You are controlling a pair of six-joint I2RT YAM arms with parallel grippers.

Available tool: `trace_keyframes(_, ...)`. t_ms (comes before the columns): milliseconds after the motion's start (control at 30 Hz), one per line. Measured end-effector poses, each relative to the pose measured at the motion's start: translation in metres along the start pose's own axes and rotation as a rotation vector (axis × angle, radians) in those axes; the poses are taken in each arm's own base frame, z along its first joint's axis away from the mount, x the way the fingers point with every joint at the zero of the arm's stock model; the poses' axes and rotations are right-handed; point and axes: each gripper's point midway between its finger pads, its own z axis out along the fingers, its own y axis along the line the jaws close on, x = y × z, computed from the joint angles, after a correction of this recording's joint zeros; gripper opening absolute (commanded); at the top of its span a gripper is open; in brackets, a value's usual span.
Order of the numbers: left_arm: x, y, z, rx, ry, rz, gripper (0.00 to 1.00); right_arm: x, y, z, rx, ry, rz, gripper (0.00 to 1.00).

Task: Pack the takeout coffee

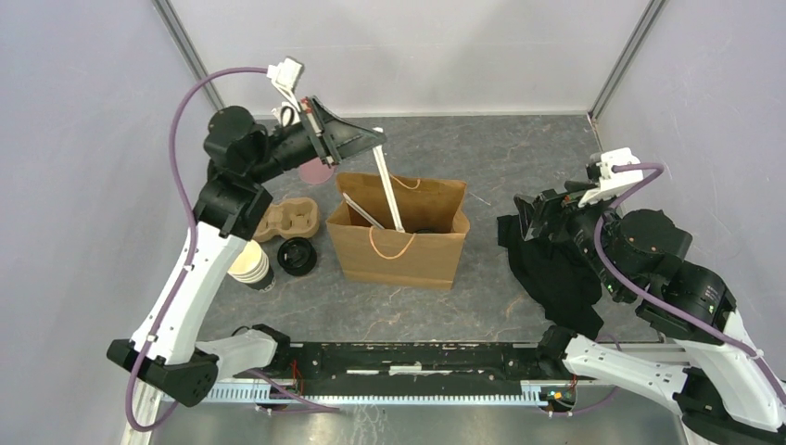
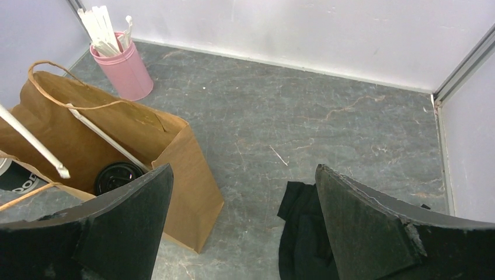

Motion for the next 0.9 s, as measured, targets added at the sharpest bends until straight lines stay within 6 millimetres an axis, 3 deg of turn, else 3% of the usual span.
trace_keyframes(167,0.036,0.013,0.015,-0.025,0.063,-0.057,0.05,0.002,0.003,0.001,-0.001,0.033,0.012,0.98)
trace_keyframes(300,0.054,0.028,0.017,-0.084,0.104,-0.065,0.53,0.000,0.003,0.001,0.001,0.039,0.022,0.98)
trace_keyframes(433,0.053,0.043,0.011,-0.189,0.093,-0.038,0.73,-0.007,0.004,0.001,0.002,0.033,0.028,0.98)
trace_keyframes(567,0.036,0.039,0.002,-0.260,0.047,0.026,0.78,-0.015,0.005,0.003,0.006,0.022,0.024,0.98)
trace_keyframes(900,-0.015,-0.013,-0.030,-0.269,-0.131,0.218,0.84,-0.032,0.003,0.005,0.022,-0.017,-0.002,0.98)
